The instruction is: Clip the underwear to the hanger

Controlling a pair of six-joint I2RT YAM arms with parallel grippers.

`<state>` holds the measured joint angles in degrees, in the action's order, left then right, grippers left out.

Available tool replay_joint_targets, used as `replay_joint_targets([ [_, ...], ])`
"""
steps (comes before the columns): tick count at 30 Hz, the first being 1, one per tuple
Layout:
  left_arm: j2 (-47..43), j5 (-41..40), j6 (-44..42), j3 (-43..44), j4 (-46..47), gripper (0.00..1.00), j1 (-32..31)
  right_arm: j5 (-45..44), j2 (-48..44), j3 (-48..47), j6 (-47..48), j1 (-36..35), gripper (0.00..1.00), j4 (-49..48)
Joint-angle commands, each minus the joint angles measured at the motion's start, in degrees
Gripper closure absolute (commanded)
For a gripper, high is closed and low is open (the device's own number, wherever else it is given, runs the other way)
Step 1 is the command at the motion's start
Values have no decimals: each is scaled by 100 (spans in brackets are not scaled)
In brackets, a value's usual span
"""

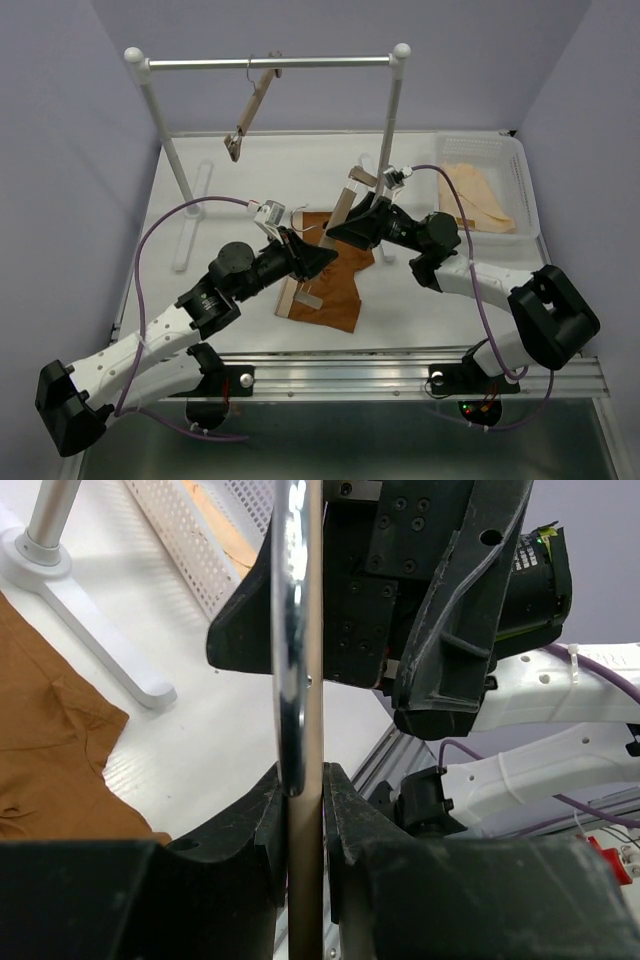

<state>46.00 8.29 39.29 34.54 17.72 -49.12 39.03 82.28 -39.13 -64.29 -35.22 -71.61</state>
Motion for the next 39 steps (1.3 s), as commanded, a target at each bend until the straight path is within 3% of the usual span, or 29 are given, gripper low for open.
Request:
replay_joint_targets([
  [1,-73,-55,-70,281,364,100,-1,26,33,-332,-84,-99,42,-872],
  [4,-109,-161,-61,289,338,100,8,35,60,-341,-101,-152,48,-898],
  [8,-144,-311,-106,360,285,100,-1,105,156,-402,-180,-152,70,-898],
  [15,-109,-337,-70,474,110,100,-1,150,359,-411,-698,-152,92,-1662],
  [17,-74,-407,-62,544,-161,86,-1,149,324,-463,-647,-152,99,-1593],
  [18,-73,-425,-70,579,-224,66,-1,132,254,-481,-585,-152,99,-1358],
  [20,-108,-329,-123,588,-338,49,-1,141,140,-560,-174,-152,99,-979],
  [21,-117,-294,-141,597,-374,33,-1,71,70,-578,-15,-152,99,-490],
  [26,-275,-276,-150,606,-646,4,-1,-202,-370,-674,838,-152,99,814],
  [27,-328,-267,-141,606,-681,1,-1,-176,-397,-640,865,-152,99,911],
  [39,-653,84,-141,369,-1156,1,-1,298,-626,-507,339,525,99,913],
])
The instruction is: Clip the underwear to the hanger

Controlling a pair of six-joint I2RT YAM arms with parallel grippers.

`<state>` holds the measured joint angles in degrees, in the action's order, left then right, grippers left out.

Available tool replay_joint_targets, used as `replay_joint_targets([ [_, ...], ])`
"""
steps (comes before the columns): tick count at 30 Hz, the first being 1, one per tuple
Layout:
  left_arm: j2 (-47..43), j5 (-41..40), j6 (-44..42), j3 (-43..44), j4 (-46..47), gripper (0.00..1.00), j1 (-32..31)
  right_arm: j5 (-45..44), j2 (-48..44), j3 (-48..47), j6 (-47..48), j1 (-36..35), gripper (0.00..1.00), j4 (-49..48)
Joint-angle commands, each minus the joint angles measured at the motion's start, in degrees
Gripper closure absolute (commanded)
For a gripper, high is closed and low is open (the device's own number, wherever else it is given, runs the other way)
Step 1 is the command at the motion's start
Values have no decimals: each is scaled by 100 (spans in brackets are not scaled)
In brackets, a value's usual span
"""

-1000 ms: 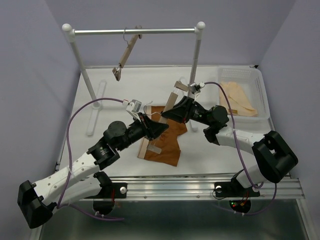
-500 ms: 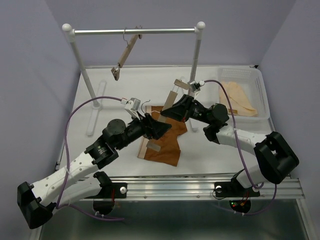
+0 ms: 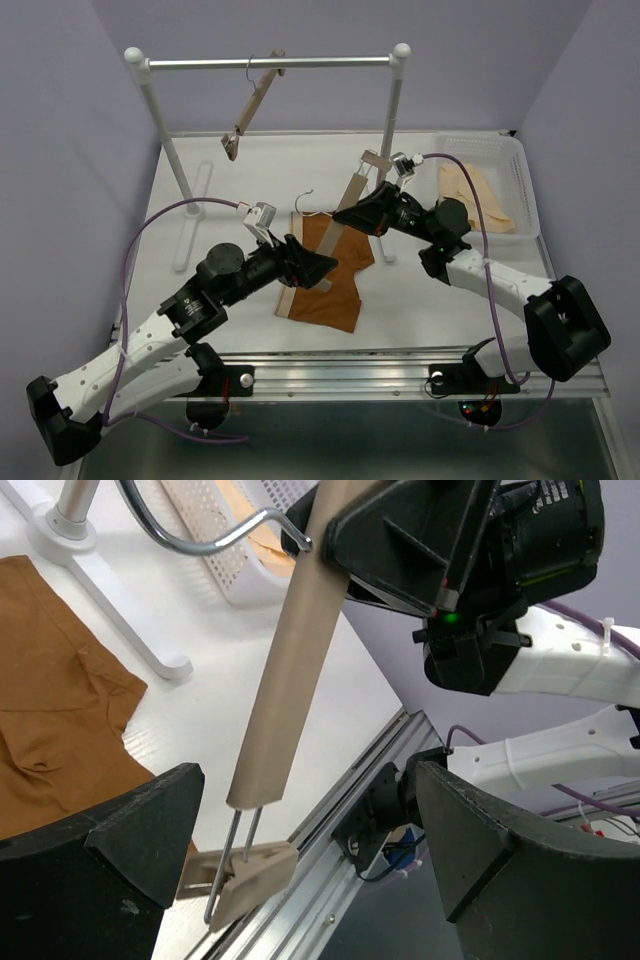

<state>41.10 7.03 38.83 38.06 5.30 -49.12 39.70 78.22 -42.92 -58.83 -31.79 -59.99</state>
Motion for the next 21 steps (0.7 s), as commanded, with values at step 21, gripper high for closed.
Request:
replay_joint_targets([
  [21,3,1247,-245,-53,524,1,263,1198,9,-691,-807,542,99,-761],
])
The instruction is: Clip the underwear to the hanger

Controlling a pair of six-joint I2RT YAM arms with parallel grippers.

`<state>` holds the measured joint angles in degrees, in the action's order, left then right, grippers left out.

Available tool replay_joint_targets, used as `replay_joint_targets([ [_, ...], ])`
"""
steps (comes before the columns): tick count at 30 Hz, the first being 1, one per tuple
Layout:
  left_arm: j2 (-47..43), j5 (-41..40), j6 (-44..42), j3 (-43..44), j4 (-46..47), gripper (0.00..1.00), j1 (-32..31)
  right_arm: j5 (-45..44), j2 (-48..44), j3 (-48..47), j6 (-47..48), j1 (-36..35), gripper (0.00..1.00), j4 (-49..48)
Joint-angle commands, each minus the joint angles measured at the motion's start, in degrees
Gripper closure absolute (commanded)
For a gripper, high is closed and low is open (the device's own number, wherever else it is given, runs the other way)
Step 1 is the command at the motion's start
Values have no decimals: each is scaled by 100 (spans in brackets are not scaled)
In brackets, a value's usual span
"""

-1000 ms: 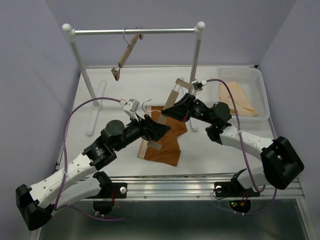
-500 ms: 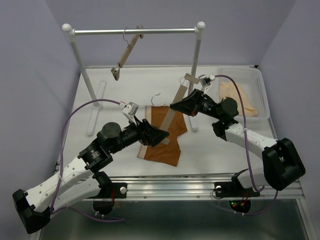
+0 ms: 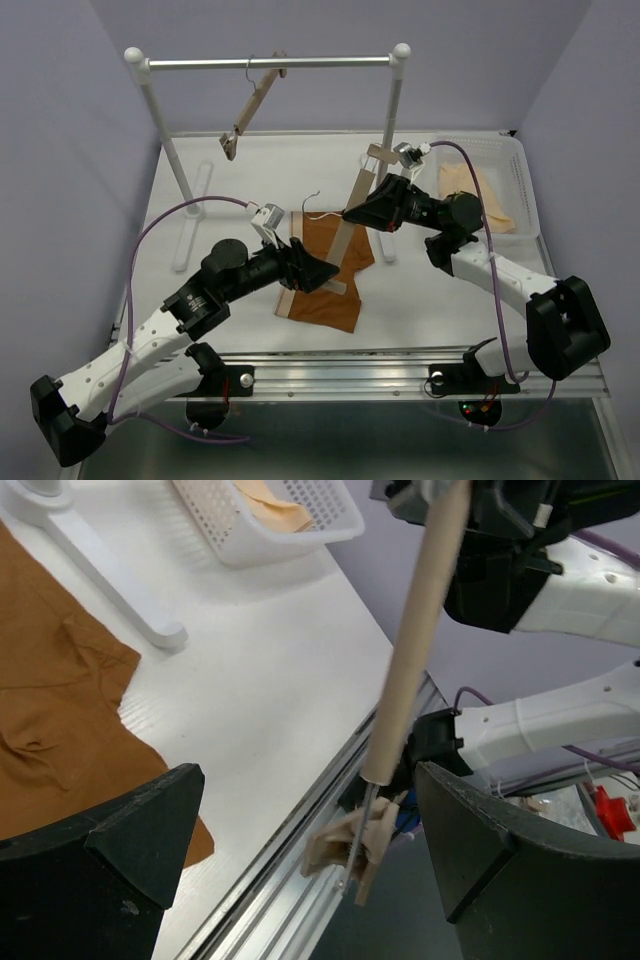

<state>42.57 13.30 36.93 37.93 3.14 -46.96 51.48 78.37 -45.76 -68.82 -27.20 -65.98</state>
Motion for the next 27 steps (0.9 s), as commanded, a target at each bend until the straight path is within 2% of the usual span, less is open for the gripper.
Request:
replay_joint_targets([
  [1,-187,665,-19,-101,811,1,55,-24,20,-451,228,83,99,-74],
  [8,-407,875,236,-260,987,1,82,-147,231,-671,369,83,99,-205],
  [17,-205,973,403,-445,1216,1,178,19,636,-733,-483,83,99,-1303],
  [20,-108,999,394,-436,1189,1,283,178,627,-777,-572,83,99,-1278],
  [27,-64,1385,429,-427,1532,1,433,2,513,-856,253,136,99,-338],
])
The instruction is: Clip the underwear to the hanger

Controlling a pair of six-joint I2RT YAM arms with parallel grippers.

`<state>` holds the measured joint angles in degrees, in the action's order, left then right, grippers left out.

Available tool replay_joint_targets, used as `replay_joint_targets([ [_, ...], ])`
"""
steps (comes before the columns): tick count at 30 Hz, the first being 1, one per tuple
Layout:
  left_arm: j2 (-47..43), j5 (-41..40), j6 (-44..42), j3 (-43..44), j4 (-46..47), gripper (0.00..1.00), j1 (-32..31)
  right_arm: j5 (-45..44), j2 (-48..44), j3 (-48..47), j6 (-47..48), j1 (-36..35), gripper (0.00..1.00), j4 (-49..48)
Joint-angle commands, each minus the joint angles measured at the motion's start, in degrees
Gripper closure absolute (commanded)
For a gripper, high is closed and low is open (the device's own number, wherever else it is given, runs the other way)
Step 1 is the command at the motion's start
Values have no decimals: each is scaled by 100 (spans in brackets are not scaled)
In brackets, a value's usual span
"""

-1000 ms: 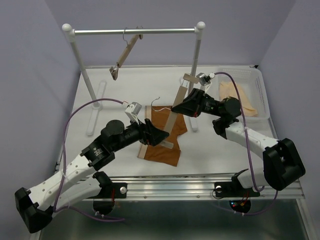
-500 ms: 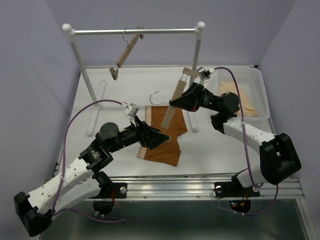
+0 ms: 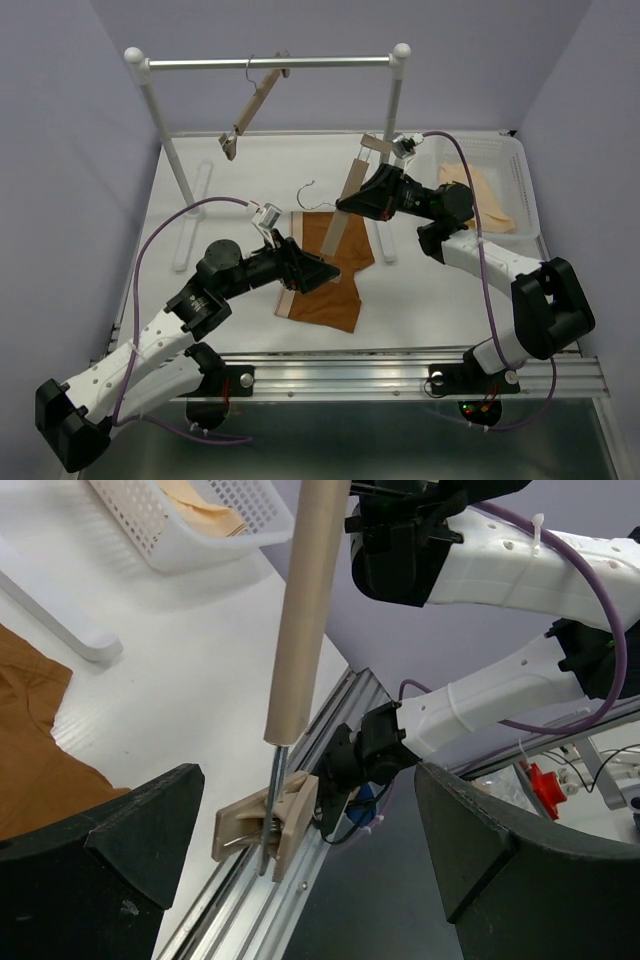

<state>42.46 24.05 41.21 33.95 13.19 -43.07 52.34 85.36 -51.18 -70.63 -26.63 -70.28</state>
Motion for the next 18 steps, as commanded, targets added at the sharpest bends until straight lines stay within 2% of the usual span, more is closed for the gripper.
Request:
replay_joint_targets([
  [1,-53,345,1,-47,527,1,53,-109,-178,-323,471,79,99,111],
  [7,52,705,273,-284,851,1,229,-224,-55,-323,322,79,99,-345],
  [13,-9,864,308,-319,966,2,448,-233,-2,-332,269,184,99,-293],
  [18,-123,934,378,-389,1080,6,545,-198,68,-314,217,185,99,-319],
])
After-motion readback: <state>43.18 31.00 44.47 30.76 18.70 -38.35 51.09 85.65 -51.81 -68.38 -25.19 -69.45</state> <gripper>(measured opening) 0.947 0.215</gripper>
